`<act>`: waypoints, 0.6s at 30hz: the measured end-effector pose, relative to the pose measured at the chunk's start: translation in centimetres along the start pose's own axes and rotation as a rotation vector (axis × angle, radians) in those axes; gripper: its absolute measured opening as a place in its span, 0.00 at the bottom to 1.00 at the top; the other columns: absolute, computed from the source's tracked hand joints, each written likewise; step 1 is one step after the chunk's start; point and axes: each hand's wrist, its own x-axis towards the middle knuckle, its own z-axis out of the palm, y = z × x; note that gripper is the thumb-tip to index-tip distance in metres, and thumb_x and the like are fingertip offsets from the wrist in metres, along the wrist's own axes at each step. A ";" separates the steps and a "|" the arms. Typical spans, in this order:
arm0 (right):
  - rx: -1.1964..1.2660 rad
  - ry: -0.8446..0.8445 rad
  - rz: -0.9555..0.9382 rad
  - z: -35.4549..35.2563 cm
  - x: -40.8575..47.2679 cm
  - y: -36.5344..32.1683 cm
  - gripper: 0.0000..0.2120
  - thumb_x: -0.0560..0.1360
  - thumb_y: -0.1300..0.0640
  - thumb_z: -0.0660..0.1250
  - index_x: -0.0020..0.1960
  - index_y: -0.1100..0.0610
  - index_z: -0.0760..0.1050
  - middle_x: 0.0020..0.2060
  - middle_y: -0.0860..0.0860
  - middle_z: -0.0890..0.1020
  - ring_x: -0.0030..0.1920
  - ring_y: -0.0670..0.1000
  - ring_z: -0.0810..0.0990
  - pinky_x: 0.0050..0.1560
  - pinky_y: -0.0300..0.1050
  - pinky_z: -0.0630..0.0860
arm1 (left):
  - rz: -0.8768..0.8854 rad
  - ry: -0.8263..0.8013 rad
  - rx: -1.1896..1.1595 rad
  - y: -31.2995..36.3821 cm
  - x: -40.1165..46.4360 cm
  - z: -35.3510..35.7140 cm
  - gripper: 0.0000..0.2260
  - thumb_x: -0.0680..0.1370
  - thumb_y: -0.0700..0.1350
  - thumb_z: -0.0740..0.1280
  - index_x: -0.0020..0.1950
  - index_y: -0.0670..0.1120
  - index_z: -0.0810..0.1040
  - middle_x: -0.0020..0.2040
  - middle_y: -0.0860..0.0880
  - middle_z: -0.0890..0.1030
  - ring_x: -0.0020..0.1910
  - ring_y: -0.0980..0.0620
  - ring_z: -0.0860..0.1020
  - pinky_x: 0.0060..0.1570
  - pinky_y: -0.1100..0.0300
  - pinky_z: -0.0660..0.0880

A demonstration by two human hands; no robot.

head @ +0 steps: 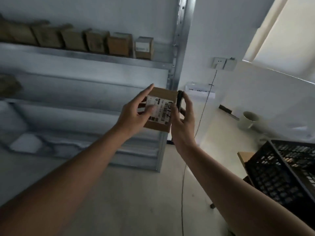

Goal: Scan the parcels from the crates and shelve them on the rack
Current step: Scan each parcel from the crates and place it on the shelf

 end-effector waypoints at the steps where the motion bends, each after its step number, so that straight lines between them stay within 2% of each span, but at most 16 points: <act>1: 0.011 -0.028 0.026 1.8 0.5 0.4 0.25 0.85 0.50 0.67 0.79 0.36 0.66 0.64 0.50 0.79 0.58 0.47 0.86 0.51 0.58 0.87 | -0.004 0.023 0.009 -0.9 0.2 -1.5 0.29 0.84 0.50 0.68 0.82 0.65 0.61 0.65 0.50 0.77 0.64 0.59 0.78 0.53 0.57 0.84; 3: 0.016 -0.083 0.062 5.7 1.6 1.5 0.25 0.85 0.48 0.67 0.79 0.34 0.66 0.66 0.51 0.79 0.59 0.53 0.86 0.52 0.60 0.87 | -0.026 0.073 0.027 -2.9 0.7 -4.7 0.29 0.84 0.50 0.68 0.82 0.64 0.62 0.64 0.52 0.77 0.61 0.65 0.77 0.52 0.59 0.84; 6: 0.021 -0.128 0.082 10.2 3.0 3.1 0.25 0.84 0.47 0.68 0.77 0.31 0.67 0.61 0.44 0.79 0.56 0.47 0.87 0.49 0.52 0.87 | -0.055 0.127 0.063 -5.6 1.4 -8.3 0.29 0.83 0.51 0.68 0.82 0.64 0.62 0.65 0.49 0.78 0.64 0.56 0.79 0.52 0.56 0.85; 10: 0.030 -0.230 0.123 17.4 6.3 6.2 0.24 0.84 0.46 0.68 0.76 0.29 0.66 0.60 0.50 0.81 0.53 0.46 0.88 0.45 0.46 0.86 | -0.107 0.231 0.125 -10.2 3.3 -13.7 0.29 0.83 0.50 0.69 0.82 0.64 0.63 0.66 0.48 0.78 0.65 0.51 0.79 0.52 0.53 0.85; 18: 0.057 -0.442 0.193 31.7 11.9 11.3 0.22 0.84 0.47 0.68 0.72 0.26 0.68 0.55 0.47 0.83 0.51 0.46 0.88 0.46 0.50 0.87 | -0.284 0.356 0.150 -17.7 6.5 -24.2 0.32 0.82 0.48 0.71 0.81 0.68 0.61 0.70 0.47 0.76 0.70 0.50 0.76 0.55 0.48 0.85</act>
